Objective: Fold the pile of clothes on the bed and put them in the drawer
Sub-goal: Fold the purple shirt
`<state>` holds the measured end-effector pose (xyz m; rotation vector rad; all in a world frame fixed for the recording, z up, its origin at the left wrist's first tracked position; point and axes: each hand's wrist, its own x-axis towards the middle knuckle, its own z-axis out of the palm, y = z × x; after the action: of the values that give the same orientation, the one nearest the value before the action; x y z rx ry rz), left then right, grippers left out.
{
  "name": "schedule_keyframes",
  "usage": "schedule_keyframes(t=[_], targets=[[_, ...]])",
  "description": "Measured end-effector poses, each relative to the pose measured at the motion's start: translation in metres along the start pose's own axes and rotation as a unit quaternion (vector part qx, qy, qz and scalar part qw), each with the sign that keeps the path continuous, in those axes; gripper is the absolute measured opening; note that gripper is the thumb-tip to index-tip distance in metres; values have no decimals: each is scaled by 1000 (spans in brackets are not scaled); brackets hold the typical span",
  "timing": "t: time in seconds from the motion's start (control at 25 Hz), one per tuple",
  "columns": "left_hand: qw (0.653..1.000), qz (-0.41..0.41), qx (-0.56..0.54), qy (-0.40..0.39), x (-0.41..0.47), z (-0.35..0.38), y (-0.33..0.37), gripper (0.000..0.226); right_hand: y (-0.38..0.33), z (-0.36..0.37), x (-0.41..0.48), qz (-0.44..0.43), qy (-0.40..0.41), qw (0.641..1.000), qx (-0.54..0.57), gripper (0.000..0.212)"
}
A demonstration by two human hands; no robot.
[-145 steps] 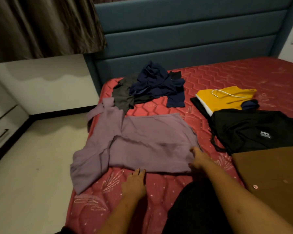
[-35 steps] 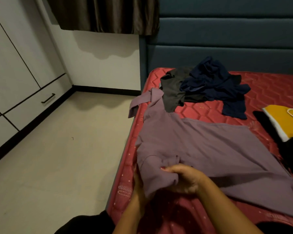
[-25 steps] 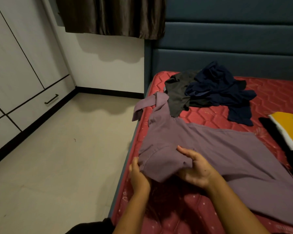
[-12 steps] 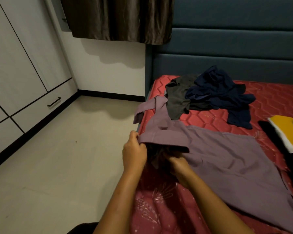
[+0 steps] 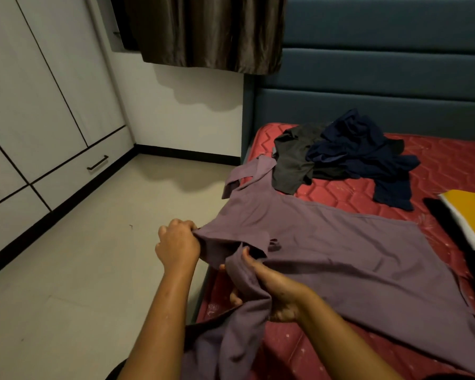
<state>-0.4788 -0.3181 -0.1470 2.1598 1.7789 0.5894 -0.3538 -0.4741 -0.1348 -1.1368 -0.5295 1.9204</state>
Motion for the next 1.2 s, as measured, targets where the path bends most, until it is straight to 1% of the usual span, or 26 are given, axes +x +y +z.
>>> schedule_keyframes(t=[0.04,0.08,0.12,0.2,0.24,0.32,0.36,0.4,0.44,0.52,0.56,0.6,0.64,0.68,0.72,0.8,0.84,0.88,0.96,1.04,1.12,1.2], targets=[[999,-38,-22,-23,2,5,-13,35,-5,-3,-2,10,-6,999,-48,56],[995,-73,-44,-41,4,13,-25,36,-12,-5,-3,5,3,996,-87,54],[992,-95,-55,-61,6,20,-33,35,-19,-11,1,-12,43,992,-119,52],[987,-82,-63,-119,2,37,-42,33,-36,-23,14,-45,162,973,-161,57],[984,-61,-79,-148,-2,47,-43,37,-45,-33,20,-48,201,964,-169,60],[972,-42,-121,-199,-10,64,-42,53,-66,-46,29,-32,212,956,-199,55],[968,-45,-125,-214,-12,72,-41,59,-80,-49,31,-27,205,948,-240,50],[968,-49,-119,-215,-11,79,-41,61,-96,-48,31,-37,211,932,-294,48],[971,-52,-116,-204,-10,83,-41,61,-115,-44,32,-76,236,905,-345,47],[975,-67,-136,-161,-6,86,-38,60,-151,-39,40,-207,317,833,-404,50],[977,-68,-146,-137,-4,87,-36,60,-164,-42,47,-255,336,800,-427,54],[981,-61,-141,-121,-3,88,-32,61,-172,-48,56,-269,337,766,-477,61],[984,-51,-124,-117,-3,89,-27,63,-172,-57,65,-242,331,730,-548,69],[987,-34,-99,-126,-6,91,-21,65,-166,-71,74,-196,326,700,-604,74],[987,-12,-73,-140,-13,94,-15,67,-153,-85,82,-160,325,689,-628,75],[982,52,-25,-180,-31,105,-3,70,-118,-110,90,-138,335,700,-615,72],[974,86,-4,-212,-44,113,3,71,-96,-123,88,-127,335,702,-615,69],[963,116,14,-244,-57,118,7,74,-75,-132,83,-106,327,694,-633,66],[944,156,47,-287,-80,127,13,80,-38,-151,70,-51,295,661,-688,67],[936,170,72,-301,-91,135,20,86,-10,-163,54,-8,279,627,-727,72],[929,188,88,-307,-85,138,27,93,6,-172,37,10,299,604,-739,70],[916,217,115,-317,-71,139,31,91,19,-181,13,20,311,578,-754,67]])
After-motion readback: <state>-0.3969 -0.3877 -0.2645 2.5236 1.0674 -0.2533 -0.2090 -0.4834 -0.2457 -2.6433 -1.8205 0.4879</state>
